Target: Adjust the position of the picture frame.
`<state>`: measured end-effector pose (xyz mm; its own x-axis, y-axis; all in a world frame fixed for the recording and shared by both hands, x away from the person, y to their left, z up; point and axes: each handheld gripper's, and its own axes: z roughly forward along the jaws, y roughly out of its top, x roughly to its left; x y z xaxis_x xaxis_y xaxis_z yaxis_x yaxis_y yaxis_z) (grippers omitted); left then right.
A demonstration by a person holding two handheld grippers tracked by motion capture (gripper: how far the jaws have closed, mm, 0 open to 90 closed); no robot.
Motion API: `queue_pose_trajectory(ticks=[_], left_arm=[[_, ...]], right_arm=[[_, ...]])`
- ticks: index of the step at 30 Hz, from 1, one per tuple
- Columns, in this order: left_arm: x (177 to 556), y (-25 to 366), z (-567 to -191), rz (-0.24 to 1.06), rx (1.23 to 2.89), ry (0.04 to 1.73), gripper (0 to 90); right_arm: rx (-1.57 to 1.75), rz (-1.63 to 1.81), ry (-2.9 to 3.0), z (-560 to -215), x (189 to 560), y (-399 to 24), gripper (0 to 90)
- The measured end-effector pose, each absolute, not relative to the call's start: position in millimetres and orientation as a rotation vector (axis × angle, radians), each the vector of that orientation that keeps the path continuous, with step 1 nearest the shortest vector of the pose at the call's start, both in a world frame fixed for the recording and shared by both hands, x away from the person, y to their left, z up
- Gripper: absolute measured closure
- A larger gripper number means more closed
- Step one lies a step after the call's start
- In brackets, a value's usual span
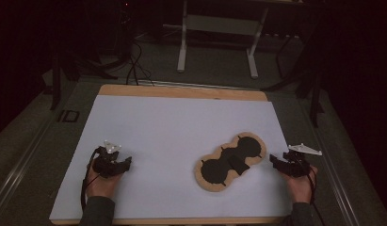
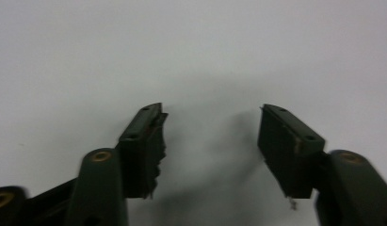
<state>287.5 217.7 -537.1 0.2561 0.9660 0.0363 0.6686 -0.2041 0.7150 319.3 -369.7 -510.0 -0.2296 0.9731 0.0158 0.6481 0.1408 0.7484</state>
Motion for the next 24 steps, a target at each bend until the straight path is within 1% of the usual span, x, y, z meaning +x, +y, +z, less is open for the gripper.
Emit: queue_pose_trajectory(ticks=[1, 2, 3, 6, 9, 13, 15, 16, 17, 18, 20, 21, 22, 23, 24], left_arm=[[284.7, 217.4, -534.4, 0.665, 1.940, 1.452, 43.0], [284.7, 217.4, -534.4, 0.665, 1.940, 1.452, 46.8], [283.0, 217.0, -532.7, 0.650, 1.933, 1.422, 47.8], [281.7, 216.3, -530.6, 0.648, 1.930, 1.402, 47.8], [279.9, 214.7, -527.3, 0.619, 1.919, 1.382, 48.4], [277.7, 212.3, -522.0, 0.582, 1.871, 1.369, 46.9], [276.8, 211.7, -521.2, 0.577, 1.863, 1.363, 46.9], [275.3, 210.2, -519.9, 0.574, 1.858, 1.353, 47.0], [275.3, 210.2, -519.9, 0.574, 1.858, 1.353, 47.2], [274.6, 209.6, -519.5, 0.574, 1.859, 1.343, 47.2], [273.3, 208.4, -518.4, 0.588, 1.866, 1.327, 48.3], [272.5, 208.2, -517.6, 0.603, 1.870, 1.318, 48.3], [271.6, 207.9, -517.0, 0.625, 1.864, 1.315, 48.6], [270.6, 208.3, -516.3, 0.643, 1.860, 1.306, 48.6], [269.8, 209.0, -515.6, 0.655, 1.854, 1.298, 49.0]], right_arm=[[1.528, 0.894, 1.963, -510.5, 319.3, -366.2, 39.8], [1.528, 0.894, 1.963, -510.5, 319.3, -366.2, 39.8], [1.502, 0.906, 1.985, -510.2, 319.5, -361.7, 37.7], [1.463, 0.919, 2.023, -509.0, 318.7, -354.5, 36.6], [1.435, 0.925, 2.047, -508.4, 317.9, -350.4, 37.0], [1.368, 0.969, 2.126, -506.8, 315.1, -343.9, 44.8], [1.348, 0.979, 2.144, -506.7, 314.5, -342.5, 46.2], [1.318, 0.990, 2.175, -506.5, 313.6, -339.8, 50.3], [1.318, 0.990, 2.175, -506.5, 313.6, -339.8, 50.3], [1.299, 0.996, 2.196, -506.5, 313.3, -338.6, 52.8], [1.253, 1.013, 2.241, -506.7, 311.9, -334.2, 58.7], [1.253, 1.013, 2.241, -506.7, 311.9, -334.2, 58.7], [1.236, 1.022, 2.264, -506.6, 311.0, -332.2, 62.7], [1.236, 1.022, 2.264, -506.6, 311.0, -332.2, 62.7], [1.228, 1.028, 2.274, -506.5, 310.9, -331.7, 64.9]])
